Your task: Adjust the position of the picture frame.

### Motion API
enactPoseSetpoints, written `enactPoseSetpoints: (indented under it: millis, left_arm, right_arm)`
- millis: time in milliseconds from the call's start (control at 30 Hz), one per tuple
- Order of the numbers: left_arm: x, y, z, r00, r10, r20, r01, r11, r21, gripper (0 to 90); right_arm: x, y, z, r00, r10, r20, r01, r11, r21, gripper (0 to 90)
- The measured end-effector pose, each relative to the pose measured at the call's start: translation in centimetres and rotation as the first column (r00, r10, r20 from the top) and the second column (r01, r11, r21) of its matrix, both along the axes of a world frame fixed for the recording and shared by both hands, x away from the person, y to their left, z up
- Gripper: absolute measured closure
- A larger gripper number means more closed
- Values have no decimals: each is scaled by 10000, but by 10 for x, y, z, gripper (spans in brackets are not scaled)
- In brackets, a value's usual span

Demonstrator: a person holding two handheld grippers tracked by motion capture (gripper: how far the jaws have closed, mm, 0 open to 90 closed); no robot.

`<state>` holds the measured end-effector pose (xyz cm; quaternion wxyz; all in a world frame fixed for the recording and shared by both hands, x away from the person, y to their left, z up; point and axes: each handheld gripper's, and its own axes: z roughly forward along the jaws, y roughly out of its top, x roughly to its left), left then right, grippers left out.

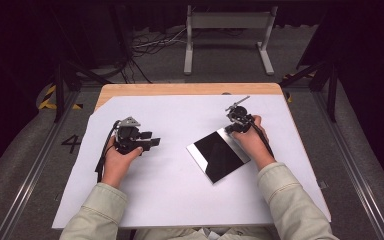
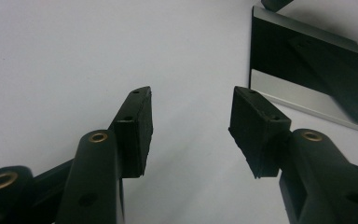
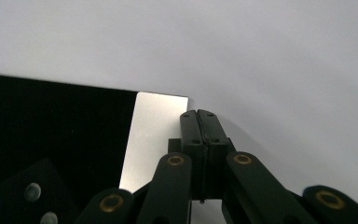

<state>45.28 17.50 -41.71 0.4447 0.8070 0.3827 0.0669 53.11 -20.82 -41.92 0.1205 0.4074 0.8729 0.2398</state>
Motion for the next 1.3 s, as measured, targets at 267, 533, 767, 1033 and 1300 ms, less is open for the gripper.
enactPoseSetpoints:
  millis: [267,533,767,1033,1300]
  left_arm:
    - [0,0,0,10000,-12,-24,12,10000,1,498]
    - [0,1,-1,10000,-39,-14,39,10000,49,497]
    - [0,1,0,10000,-40,-28,40,9999,95,495]
    - [-1,-1,-1,9999,-141,-61,142,9998,159,497]
    - [-2,-2,-1,9998,-209,-67,210,9995,232,500]
  right_arm:
    - [-3,23,-1,9963,855,-116,-854,9963,131,900]
    - [-14,39,5,9883,1522,88,-1524,9881,200,900]
    - [-45,41,25,9692,2417,471,-2434,9693,358,900]
    - [-83,27,34,9583,2822,456,-2844,9574,507,900]
    - [-101,-9,33,9730,2297,239,-2307,9715,541,900]
